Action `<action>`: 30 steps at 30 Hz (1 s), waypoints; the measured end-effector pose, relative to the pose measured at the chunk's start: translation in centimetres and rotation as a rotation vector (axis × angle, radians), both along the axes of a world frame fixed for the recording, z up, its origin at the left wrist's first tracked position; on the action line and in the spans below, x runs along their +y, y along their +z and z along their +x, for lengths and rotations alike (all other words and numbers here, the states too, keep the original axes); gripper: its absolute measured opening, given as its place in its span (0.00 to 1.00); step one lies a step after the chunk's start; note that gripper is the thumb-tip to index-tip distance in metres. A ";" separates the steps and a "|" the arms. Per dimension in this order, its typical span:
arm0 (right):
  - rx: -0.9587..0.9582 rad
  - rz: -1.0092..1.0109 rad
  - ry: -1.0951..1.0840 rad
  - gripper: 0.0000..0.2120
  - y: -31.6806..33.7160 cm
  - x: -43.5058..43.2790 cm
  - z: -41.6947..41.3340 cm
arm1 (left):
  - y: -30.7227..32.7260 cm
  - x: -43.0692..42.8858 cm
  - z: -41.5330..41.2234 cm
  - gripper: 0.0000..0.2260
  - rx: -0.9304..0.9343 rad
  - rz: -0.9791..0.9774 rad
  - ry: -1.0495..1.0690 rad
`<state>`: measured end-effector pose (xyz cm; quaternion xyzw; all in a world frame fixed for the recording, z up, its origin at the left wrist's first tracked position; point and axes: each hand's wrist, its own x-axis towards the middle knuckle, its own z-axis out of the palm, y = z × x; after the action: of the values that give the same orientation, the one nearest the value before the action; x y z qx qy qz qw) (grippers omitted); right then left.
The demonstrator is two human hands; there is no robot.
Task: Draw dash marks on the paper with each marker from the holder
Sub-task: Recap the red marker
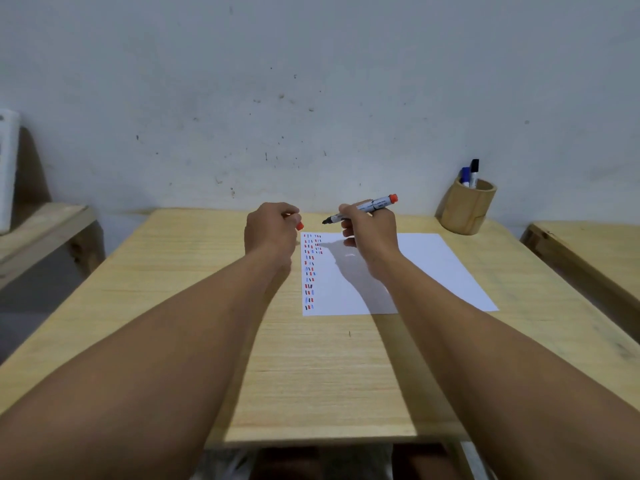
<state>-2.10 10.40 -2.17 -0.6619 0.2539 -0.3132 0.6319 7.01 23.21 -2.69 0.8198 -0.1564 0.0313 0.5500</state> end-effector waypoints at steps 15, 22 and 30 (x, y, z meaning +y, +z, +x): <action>-0.182 0.159 0.037 0.08 5.1 0.4 -3.8 | 5.6 -0.9 -3.3 0.07 0.230 -0.323 -0.143; -0.224 0.196 0.076 0.07 6.2 0.6 -4.9 | 6.7 -1.1 -4.5 0.04 0.266 -0.330 -0.156; -0.196 0.194 0.111 0.05 7.3 -0.1 -6.1 | 8.1 -1.0 -4.8 0.06 0.401 -0.429 -0.206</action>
<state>-8.17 10.34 5.08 -0.5770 0.1833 -0.3149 0.7310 2.19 22.20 5.39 0.6547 -0.1170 -0.1546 0.7307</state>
